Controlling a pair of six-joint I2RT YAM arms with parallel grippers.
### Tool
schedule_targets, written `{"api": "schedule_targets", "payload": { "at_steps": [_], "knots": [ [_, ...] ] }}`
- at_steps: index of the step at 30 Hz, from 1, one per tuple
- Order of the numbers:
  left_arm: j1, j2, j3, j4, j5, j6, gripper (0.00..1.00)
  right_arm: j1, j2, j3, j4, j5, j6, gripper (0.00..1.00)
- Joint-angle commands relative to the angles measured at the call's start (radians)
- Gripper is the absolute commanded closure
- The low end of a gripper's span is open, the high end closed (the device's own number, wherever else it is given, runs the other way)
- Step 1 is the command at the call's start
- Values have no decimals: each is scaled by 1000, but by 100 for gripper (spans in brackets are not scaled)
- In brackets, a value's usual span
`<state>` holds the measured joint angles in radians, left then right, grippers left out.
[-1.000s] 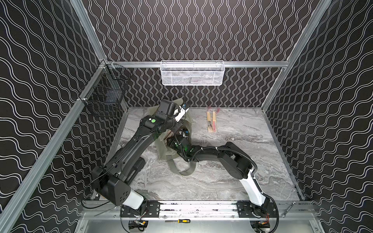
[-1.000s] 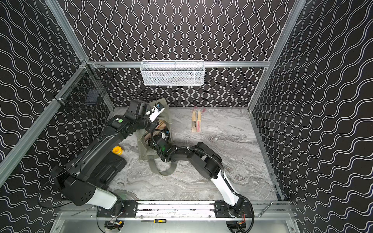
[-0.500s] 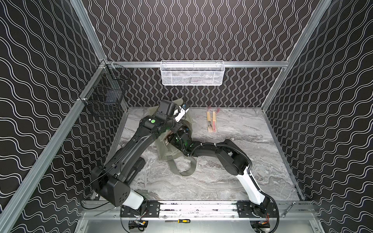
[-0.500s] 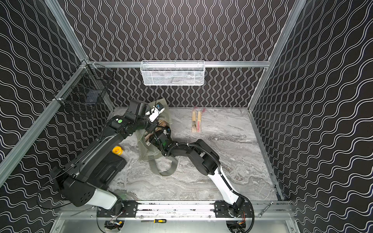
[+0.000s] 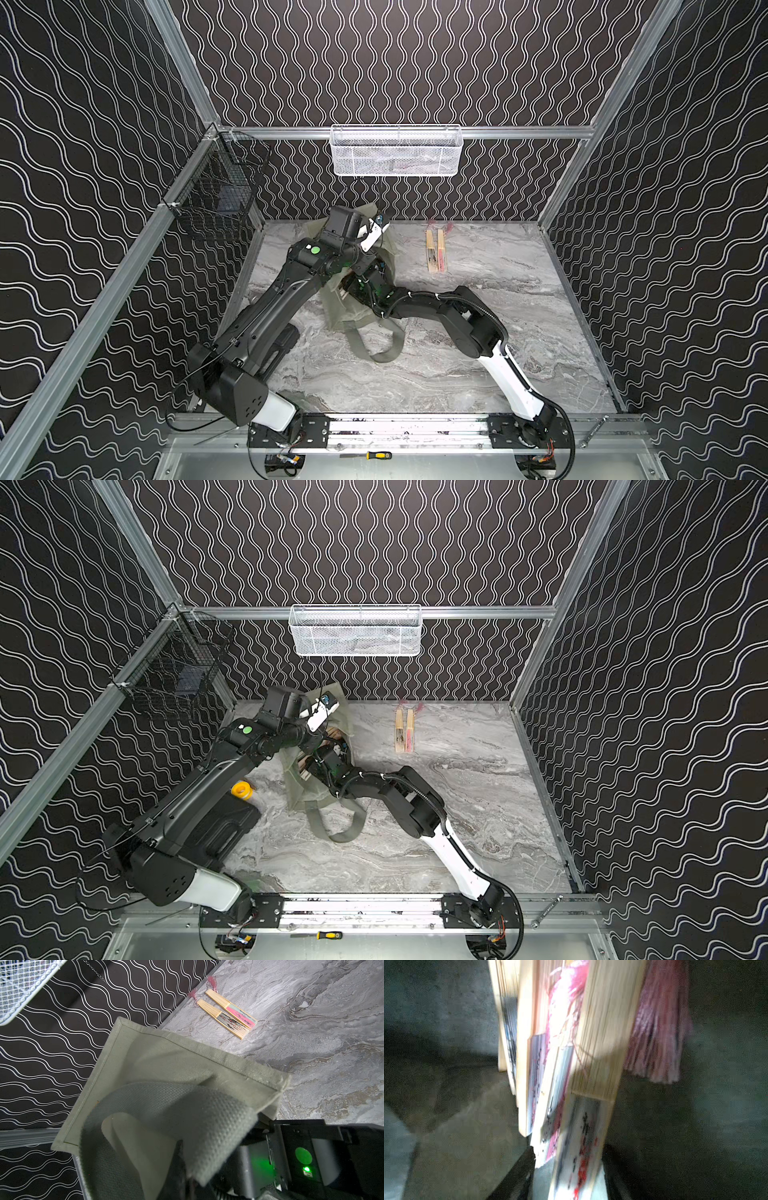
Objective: Take out the folding fans from the tote bags
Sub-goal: Adjust the folding fan in the canvas bag.
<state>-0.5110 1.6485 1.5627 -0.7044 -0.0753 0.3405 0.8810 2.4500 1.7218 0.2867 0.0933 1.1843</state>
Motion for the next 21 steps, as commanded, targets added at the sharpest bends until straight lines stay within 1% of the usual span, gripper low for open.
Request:
{"api": "schedule_targets", "payload": {
  "at_steps": [1,16,21],
  "knots": [
    [1,-1,-2,44,9,-5,100,-5,15,5,-58,4,1,50],
    [1,2,-4,45,5,-5,100,-8,-18,-31,-40,-9,-31,67],
    [-1,2,-3,44,5,-5,100,-8,-37,-57,-38,-12,-35,69]
  ]
}}
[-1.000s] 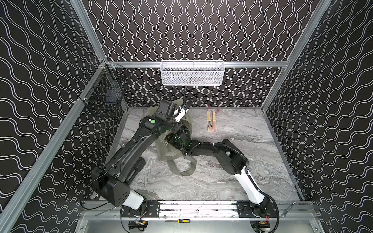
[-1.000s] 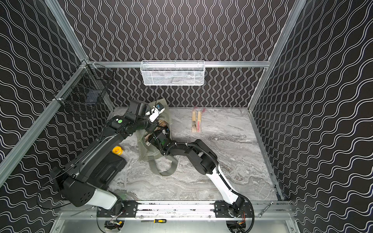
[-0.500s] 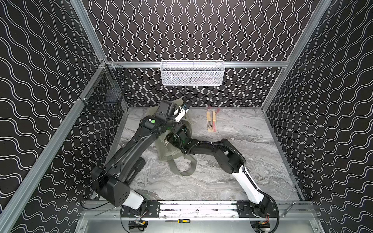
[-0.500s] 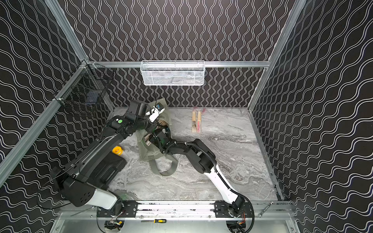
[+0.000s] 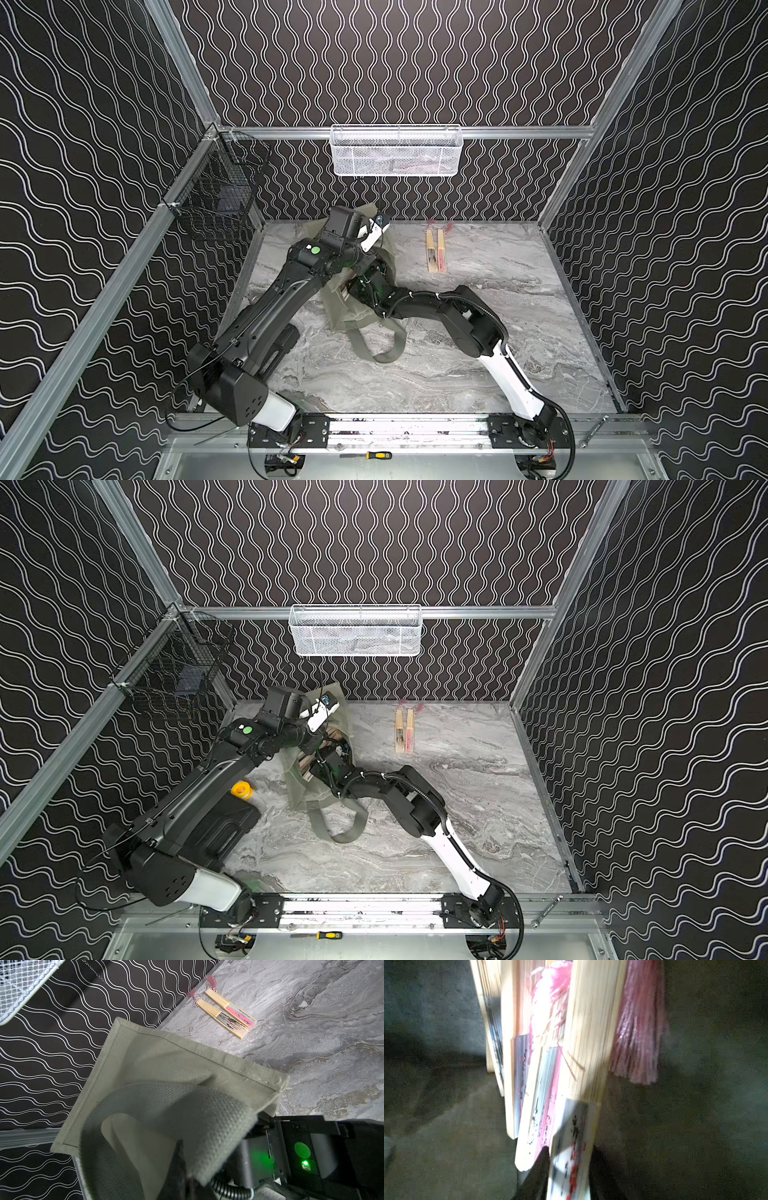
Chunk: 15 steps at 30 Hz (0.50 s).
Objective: Take out the folding fans from the tote bags
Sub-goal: Adjust the folding fan in the canvas bag.
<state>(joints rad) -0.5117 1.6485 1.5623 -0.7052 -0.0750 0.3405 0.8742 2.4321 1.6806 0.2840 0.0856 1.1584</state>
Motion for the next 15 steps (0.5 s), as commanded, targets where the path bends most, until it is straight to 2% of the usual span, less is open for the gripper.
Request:
{"api": "schedule_targets", "payload": {
  "at_steps": [1,7,15],
  "knots": [
    [1,3,-3,46,4,-5,100,-1,-26,-24,-34,-6,-9,69],
    [0,0,-7,48,1,-5,100,-2,-78,-94,24,-45,-25,72],
    [0,4,-4,46,4,-5,100,-1,-168,-182,11,-123,-59,73]
  ]
}}
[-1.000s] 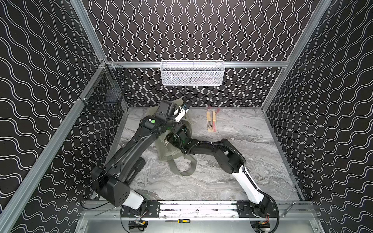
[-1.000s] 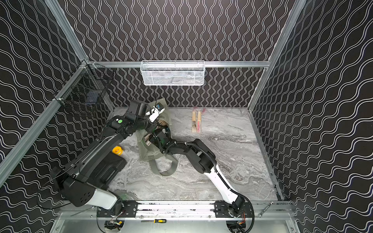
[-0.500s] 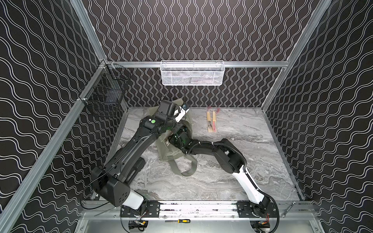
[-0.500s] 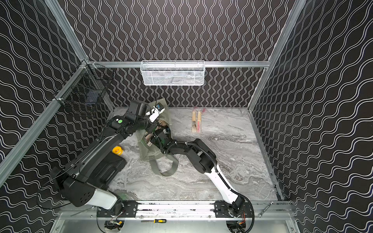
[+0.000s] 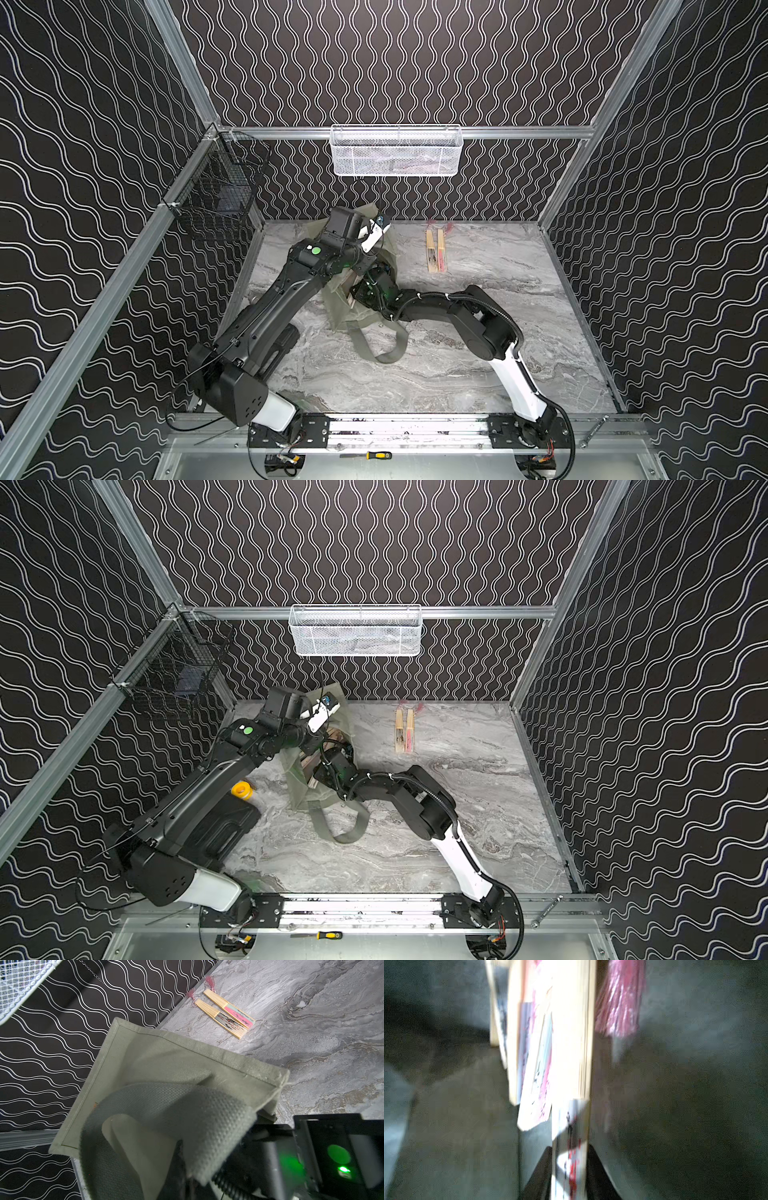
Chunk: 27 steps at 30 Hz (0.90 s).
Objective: Take out the folding fans from the tote bags
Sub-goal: Adjust the folding fan in the canvas bag.
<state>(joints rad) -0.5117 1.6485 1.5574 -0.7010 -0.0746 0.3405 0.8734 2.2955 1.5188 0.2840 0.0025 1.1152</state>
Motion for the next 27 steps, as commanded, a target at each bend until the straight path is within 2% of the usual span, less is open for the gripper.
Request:
{"api": "schedule_targets", "payload": {
  "at_steps": [1,6,13,21,24,27],
  "knots": [
    [1,5,2,41,4,-5,100,-1,-41,-30,5,-57,-22,73],
    [-1,4,0,42,1,-5,100,2,-99,-89,-23,-130,-49,73],
    [0,4,-3,43,1,-3,100,13,-154,-129,-179,-183,-190,73],
    [-2,11,-3,42,-6,-3,100,49,-129,-106,-362,-128,-387,72],
    [-4,13,-2,40,-8,-2,100,58,-114,-93,-377,-120,-424,67],
    [-4,16,-2,41,-11,0,100,58,-99,-87,-369,-171,-423,63]
  ]
}}
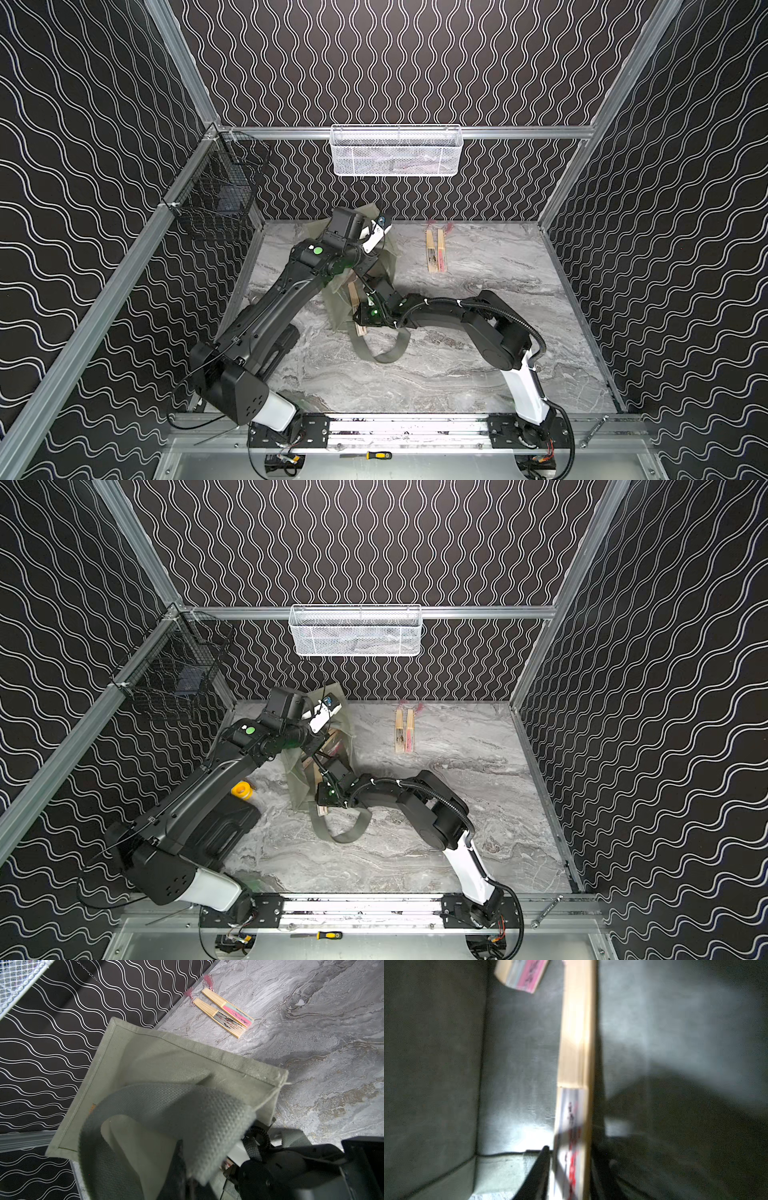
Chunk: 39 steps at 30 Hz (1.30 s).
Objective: Take out the folding fans from the tote bags
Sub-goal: Adjust the folding fan in the canvas bag, then pick up the folding fan from the canvas bag.
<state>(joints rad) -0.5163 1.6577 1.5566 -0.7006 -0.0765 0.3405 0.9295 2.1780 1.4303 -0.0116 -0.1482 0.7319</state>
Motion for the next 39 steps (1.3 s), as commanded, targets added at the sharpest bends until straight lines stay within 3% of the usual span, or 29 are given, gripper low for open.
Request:
{"api": "schedule_targets", "payload": {
  "at_steps": [1,12,33,39],
  "knots": [
    [0,8,0,39,-9,0,100,2,17,-7,-55,-36,-35,62],
    [-2,7,0,39,-11,-1,100,-1,-15,-86,140,-195,26,62],
    [-2,11,3,35,-8,-1,100,7,-1,-56,145,-180,-27,72],
    [-3,8,2,37,-9,-1,100,15,-38,-103,240,-190,-43,73]
  ]
}}
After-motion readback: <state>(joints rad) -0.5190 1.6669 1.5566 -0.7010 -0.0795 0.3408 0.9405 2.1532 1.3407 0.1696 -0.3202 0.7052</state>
